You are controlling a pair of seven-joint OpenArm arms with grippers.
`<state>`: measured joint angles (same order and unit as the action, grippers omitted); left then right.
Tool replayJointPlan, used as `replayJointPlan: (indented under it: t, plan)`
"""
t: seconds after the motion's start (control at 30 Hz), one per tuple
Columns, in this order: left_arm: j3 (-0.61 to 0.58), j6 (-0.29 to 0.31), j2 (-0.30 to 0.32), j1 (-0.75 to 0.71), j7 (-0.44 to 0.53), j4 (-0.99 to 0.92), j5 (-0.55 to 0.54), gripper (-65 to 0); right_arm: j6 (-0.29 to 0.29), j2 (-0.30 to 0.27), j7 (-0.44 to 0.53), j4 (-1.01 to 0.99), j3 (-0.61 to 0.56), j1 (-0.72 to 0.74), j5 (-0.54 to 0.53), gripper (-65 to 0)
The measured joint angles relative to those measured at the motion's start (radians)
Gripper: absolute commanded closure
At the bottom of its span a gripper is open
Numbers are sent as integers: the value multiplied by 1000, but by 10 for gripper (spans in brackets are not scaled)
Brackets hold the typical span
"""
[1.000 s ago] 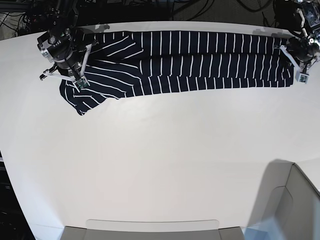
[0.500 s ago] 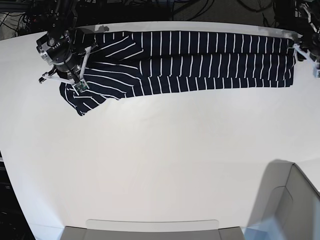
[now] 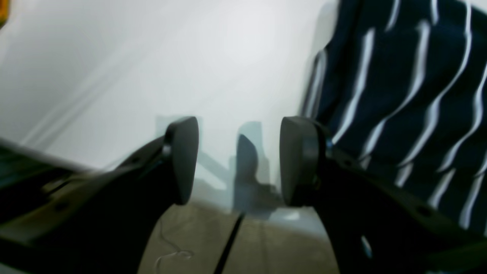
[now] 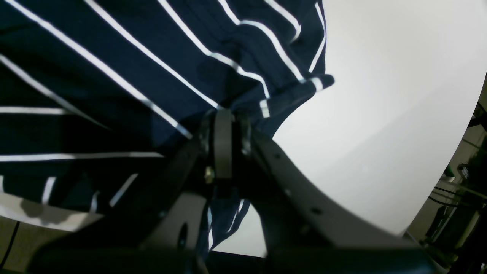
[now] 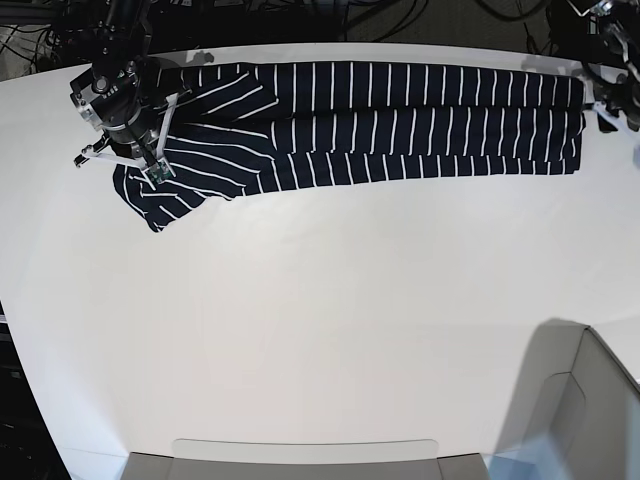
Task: Fold the T-shirt properly
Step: 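Open both grippers and release the folded shirt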
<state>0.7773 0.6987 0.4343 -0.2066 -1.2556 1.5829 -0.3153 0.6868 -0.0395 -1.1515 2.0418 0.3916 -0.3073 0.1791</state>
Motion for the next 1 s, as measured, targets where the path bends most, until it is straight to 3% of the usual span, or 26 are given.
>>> replayJointPlan:
  t: [0.3,0.43,0.53,0.9,1.0]
  plan:
    - [-25,-2,0,38,3,-134,11,-345,0,-1,0,0,0,0,0,0]
    - [-26,1,-2,78,22,-171,106,-345,0,-1,0,0,0,0,0,0]
    - [-31,-1,2,90,29,-198,104,-345,0,-1,0,0,0,0,0,0]
    - [-29,-2,-1,87,2,-190,106,-345,0,-1,0,0,0,0,0,0]
    - [-29,2,24,82,-37,-155,106,-345,0,0,0,0,0,0,0,0]
